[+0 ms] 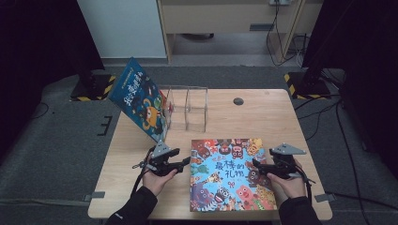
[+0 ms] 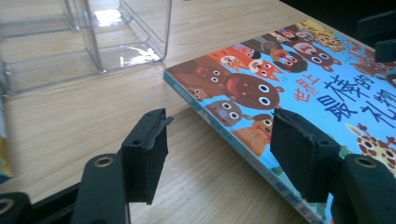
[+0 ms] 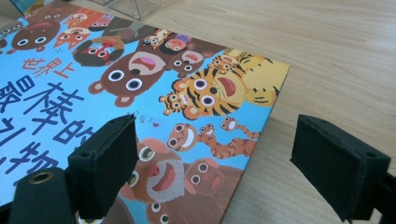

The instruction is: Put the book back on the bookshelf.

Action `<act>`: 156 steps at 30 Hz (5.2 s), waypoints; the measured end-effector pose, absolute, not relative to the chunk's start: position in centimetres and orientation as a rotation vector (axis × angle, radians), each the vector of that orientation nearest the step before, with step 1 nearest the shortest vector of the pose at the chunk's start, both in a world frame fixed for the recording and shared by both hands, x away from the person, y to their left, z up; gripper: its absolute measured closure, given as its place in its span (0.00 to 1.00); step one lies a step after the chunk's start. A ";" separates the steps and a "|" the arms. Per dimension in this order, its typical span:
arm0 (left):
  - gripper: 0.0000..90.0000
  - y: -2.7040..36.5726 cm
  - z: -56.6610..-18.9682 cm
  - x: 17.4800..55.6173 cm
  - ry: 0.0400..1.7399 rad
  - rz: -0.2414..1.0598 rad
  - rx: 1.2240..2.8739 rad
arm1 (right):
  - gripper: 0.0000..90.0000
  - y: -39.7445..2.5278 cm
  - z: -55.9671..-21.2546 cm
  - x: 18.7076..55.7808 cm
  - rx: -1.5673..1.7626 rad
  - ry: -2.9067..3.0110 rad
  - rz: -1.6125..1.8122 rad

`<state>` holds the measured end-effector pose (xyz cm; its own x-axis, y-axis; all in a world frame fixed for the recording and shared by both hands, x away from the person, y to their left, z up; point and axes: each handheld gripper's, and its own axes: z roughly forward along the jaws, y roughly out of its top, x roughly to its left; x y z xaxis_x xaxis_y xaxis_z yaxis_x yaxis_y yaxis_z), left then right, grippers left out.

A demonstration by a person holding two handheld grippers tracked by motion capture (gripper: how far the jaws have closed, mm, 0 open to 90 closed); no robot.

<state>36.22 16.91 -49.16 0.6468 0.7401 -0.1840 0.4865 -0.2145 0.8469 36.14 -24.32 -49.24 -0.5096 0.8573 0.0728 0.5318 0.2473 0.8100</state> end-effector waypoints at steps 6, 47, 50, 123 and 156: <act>0.40 15.7 -49.7 36.3 0.964 0.295 1.911 | 0.16 -24.3 -49.6 36.3 1.297 2.160 1.158; 0.31 13.9 -51.1 37.6 1.051 0.090 1.869 | 0.08 -24.2 -51.1 37.5 1.501 2.236 1.324; 0.29 13.8 -51.2 37.6 1.059 0.086 1.863 | 0.08 -24.0 -51.3 37.6 1.527 2.241 1.339; 0.55 14.9 -41.3 34.3 0.796 0.322 1.689 | 0.34 -23.1 -43.1 35.6 1.150 1.749 1.700; 0.69 15.8 -38.1 32.9 0.648 0.405 1.660 | 0.38 -23.1 -41.0 34.4 0.971 1.633 1.776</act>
